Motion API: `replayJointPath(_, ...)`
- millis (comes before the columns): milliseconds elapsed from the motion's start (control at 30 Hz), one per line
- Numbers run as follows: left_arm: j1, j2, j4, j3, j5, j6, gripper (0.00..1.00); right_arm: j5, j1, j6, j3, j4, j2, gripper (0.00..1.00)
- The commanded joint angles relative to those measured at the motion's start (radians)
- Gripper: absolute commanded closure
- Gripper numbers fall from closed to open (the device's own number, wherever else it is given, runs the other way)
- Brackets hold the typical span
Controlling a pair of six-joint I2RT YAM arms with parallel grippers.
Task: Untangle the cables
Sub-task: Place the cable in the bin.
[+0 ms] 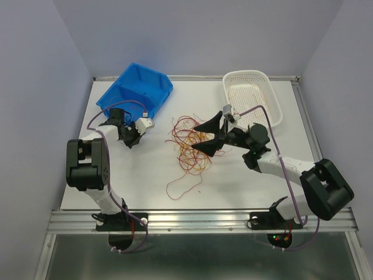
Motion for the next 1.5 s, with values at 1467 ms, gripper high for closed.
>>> replayJointPath(1467, -0.165, -0.056, -0.256, 0.612, -0.6, 0.324, 1.0, -0.017, 0.002, -0.002, -0.014, 0.009, -0.013, 0.14)
